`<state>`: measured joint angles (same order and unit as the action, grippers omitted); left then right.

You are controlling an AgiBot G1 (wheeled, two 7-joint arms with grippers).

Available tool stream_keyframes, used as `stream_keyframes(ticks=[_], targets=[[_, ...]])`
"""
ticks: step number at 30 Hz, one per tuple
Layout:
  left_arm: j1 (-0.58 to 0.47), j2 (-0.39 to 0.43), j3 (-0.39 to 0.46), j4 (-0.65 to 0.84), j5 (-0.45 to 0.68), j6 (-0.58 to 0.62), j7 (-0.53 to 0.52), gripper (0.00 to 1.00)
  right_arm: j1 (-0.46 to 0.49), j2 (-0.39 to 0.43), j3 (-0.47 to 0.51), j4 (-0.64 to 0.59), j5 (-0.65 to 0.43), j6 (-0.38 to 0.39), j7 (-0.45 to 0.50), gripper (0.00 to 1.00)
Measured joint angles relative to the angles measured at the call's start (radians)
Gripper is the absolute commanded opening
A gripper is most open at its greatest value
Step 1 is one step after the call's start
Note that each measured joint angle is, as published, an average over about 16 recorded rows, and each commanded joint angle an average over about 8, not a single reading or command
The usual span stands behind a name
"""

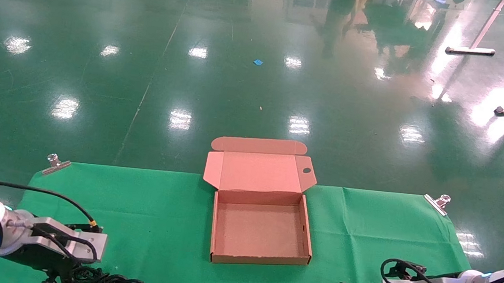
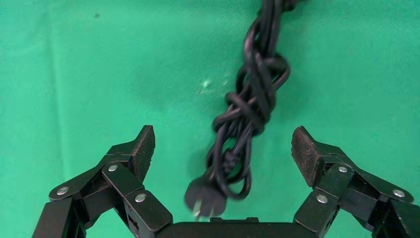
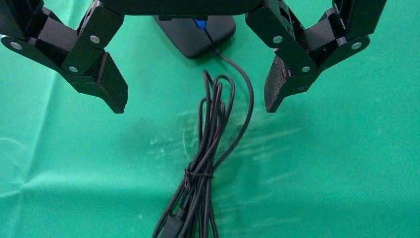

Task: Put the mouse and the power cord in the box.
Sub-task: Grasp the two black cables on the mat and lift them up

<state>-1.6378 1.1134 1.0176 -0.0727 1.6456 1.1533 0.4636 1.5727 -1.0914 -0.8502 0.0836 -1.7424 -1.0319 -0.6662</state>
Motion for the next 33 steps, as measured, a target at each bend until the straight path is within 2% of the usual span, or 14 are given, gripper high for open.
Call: stream_keyframes(ticks=[8, 9, 11, 13, 16, 17, 19, 21, 33], targets=[[0.012, 0.024, -0.003, 0.033, -0.005, -0.008, 0.031, 1.0, -0.011, -0.019, 0.013, -0.039, 0.019, 0.032, -0.036, 0.99], [0.013, 0.027, -0.003, 0.035, -0.005, -0.009, 0.034, 1.0, -0.012, -0.02, 0.015, -0.042, 0.022, 0.035, -0.039, 0.95], [0.015, 0.031, -0.002, 0.039, -0.003, -0.01, 0.041, 1.0, -0.013, -0.022, 0.019, -0.048, 0.027, 0.04, -0.045, 0.8], [0.016, 0.036, 0.0, 0.042, -0.001, -0.013, 0.047, 0.86, -0.014, -0.022, 0.023, -0.053, 0.033, 0.044, -0.051, 0.56], [0.017, 0.042, 0.003, 0.046, 0.004, -0.015, 0.056, 0.49, -0.015, -0.023, 0.028, -0.059, 0.04, 0.048, -0.057, 0.2], [0.017, 0.044, 0.004, 0.047, 0.006, -0.016, 0.058, 0.36, -0.016, -0.023, 0.03, -0.061, 0.043, 0.049, -0.059, 0.11], [0.017, 0.047, 0.007, 0.049, 0.009, -0.017, 0.062, 0.11, -0.016, -0.023, 0.032, -0.063, 0.046, 0.05, -0.062, 0.01], [0.018, 0.049, 0.008, 0.049, 0.012, -0.017, 0.065, 0.0, -0.016, -0.022, 0.034, -0.065, 0.049, 0.051, -0.064, 0.0], [0.018, 0.051, 0.011, 0.05, 0.015, -0.015, 0.068, 0.0, -0.017, -0.022, 0.036, -0.067, 0.052, 0.051, -0.066, 0.0]])
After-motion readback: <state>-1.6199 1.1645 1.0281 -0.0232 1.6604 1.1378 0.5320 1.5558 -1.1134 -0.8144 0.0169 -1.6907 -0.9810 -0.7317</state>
